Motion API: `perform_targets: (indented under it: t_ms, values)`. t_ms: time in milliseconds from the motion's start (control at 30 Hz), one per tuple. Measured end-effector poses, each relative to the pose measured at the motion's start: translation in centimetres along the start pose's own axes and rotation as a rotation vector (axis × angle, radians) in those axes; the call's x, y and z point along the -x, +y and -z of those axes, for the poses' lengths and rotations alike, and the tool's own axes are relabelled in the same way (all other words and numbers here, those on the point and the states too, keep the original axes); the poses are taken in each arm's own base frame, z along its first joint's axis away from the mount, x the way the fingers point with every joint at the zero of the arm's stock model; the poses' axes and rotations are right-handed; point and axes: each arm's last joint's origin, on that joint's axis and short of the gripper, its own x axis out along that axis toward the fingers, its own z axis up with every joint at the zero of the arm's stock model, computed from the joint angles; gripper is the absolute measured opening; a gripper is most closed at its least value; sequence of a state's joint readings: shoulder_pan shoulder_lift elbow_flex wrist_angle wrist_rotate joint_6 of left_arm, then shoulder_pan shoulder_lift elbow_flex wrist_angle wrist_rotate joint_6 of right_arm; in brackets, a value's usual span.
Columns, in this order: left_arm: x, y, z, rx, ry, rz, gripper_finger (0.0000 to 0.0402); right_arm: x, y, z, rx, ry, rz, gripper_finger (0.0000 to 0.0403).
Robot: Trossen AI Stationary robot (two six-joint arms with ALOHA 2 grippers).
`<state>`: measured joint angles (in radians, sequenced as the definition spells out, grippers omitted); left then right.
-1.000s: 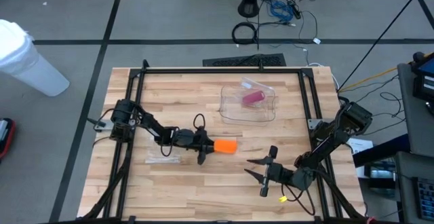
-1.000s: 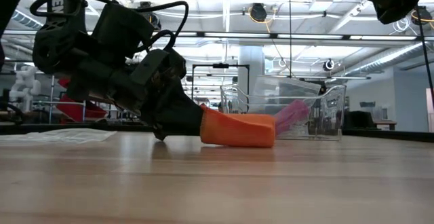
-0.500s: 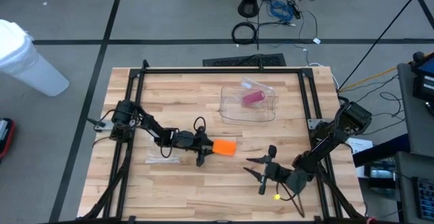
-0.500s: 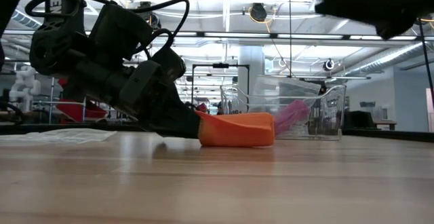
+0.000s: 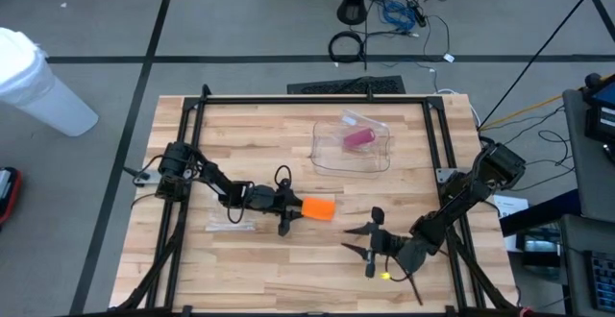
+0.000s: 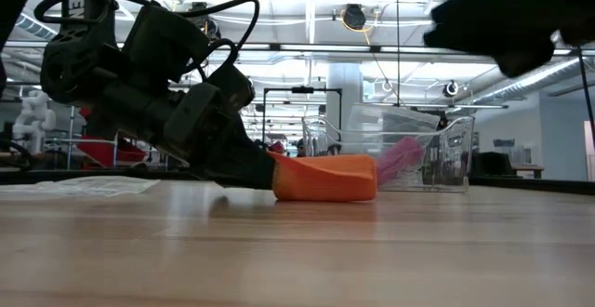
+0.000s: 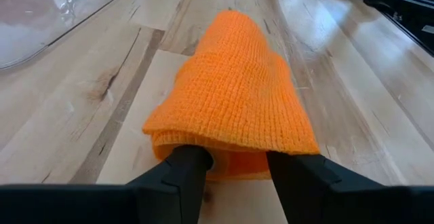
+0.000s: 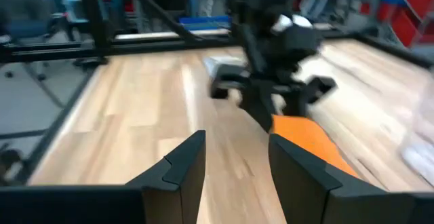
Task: Roll bandage
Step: Roll the orange bandage
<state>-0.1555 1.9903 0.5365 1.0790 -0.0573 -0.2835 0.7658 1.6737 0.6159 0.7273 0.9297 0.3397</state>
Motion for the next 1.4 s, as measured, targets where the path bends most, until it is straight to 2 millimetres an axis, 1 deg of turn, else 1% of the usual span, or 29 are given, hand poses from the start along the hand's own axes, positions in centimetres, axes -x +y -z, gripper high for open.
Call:
perform_targets:
  t_ms: [100, 167, 233, 300, 433, 500, 600, 700, 833, 933, 1067, 1200, 1267, 1400]
  values:
    - [0.0, -0.1, 0.0, 0.034, -0.006, 0.002, 0.0162, -0.3, -0.4, 0.2, -0.039, 0.017, 0.023, 0.0146]
    - [0.0, -0.1, -0.2, 0.088, -0.018, 0.005, 0.0162, -0.3, -0.3, 0.0, -0.048, 0.011, 0.0, 0.0146]
    - [0.3, -0.1, -0.4, 0.102, -0.037, 0.026, 0.0162, -0.3, -0.1, -0.3, -0.034, -0.014, -0.014, 0.0146]
    - [0.7, -0.4, -0.9, 0.102, -0.071, 0.078, 0.0162, -0.3, 0.0, -0.6, -0.018, -0.034, -0.022, 0.0146]
    - [2.3, -0.7, -1.7, 0.094, -0.13, 0.159, 0.0162, -0.3, 0.0, -0.5, 0.013, -0.029, -0.02, 0.0149]
    - [3.0, -0.8, -1.9, 0.059, -0.138, 0.184, 0.0162, -0.3, 0.1, -0.8, -0.013, -0.038, -0.063, 0.0158]
    - [3.6, -0.9, -1.9, -0.017, -0.144, 0.189, 0.0162, -0.1, 0.6, -2.2, -0.034, -0.131, -0.165, 0.0181]
    - [3.7, -1.1, -1.8, -0.037, -0.141, 0.192, 0.0162, -0.1, 0.7, -2.7, 0.004, -0.172, -0.167, 0.0211]
    - [3.7, -1.4, -1.7, -0.037, -0.141, 0.196, 0.0162, -1.0, -0.2, -2.1, -0.005, -0.127, -0.075, 0.0245]
    - [3.7, -1.5, -1.8, -0.041, -0.15, 0.2, 0.0162, -1.9, -0.9, -1.9, -0.014, -0.118, -0.04, 0.026]
    - [3.8, -1.8, -2.2, -0.038, -0.194, 0.226, 0.0162, -2.8, -1.5, -1.5, -0.033, -0.115, -0.011, 0.0264]
    - [3.9, -2.4, -2.3, -0.026, -0.206, 0.274, 0.0162, -3.3, -1.5, -1.5, -0.113, -0.153, -0.051, 0.0261]
    - [3.9, -2.4, -2.3, -0.019, -0.202, 0.275, 0.0162, -3.6, -1.8, -0.8, -0.145, -0.135, -0.068, 0.0261]
    - [3.9, -2.3, -2.3, -0.017, -0.203, 0.267, 0.0162, -3.7, -2.5, 1.3, -0.23, -0.083, -0.065, 0.0261]
